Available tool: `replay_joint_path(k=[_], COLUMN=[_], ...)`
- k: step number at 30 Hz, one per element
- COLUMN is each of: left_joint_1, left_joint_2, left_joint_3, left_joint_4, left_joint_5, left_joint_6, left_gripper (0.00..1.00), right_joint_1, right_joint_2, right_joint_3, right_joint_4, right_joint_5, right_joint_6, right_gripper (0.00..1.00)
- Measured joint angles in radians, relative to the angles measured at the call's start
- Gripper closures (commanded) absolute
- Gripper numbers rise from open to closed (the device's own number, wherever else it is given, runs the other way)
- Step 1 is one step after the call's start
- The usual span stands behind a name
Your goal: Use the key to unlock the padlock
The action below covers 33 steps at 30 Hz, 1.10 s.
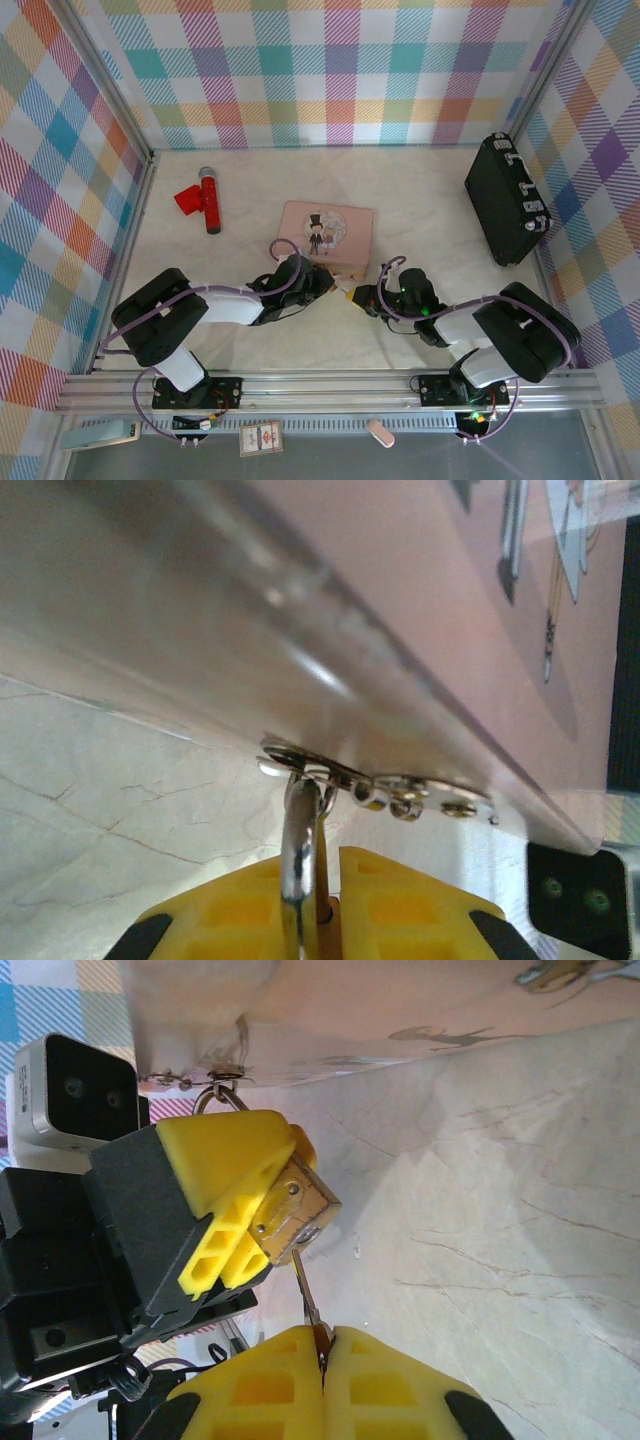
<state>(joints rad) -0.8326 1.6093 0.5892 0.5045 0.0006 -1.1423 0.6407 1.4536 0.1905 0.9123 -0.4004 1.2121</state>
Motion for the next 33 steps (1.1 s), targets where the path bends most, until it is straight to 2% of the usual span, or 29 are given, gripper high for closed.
replay_joint_path(k=[8,23,33], left_joint_1=[0.0,0.004,0.004], left_joint_2=[0.027,0.03,0.041], left_joint_3=[-0.028,-0.051,-0.072], left_joint_4=[0.122,0.182,0.248], left_joint_5=[-0.001,0.0,0.0], left_joint_6=[-0.027,-0.032,-0.034], left_gripper=[1.0,1.0,1.0], right_joint_1=[0.001,0.001,0.001], right_joint_2=[0.077,0.324,0.306], right_joint_3=[0.0,0.0,-0.001], right_joint_4=[0.092,0.37,0.419], right_joint_5=[-0.013,-0.043,-0.043], right_joint_6=[0.045,0.159,0.169], right_gripper=[1.0,1.0,1.0])
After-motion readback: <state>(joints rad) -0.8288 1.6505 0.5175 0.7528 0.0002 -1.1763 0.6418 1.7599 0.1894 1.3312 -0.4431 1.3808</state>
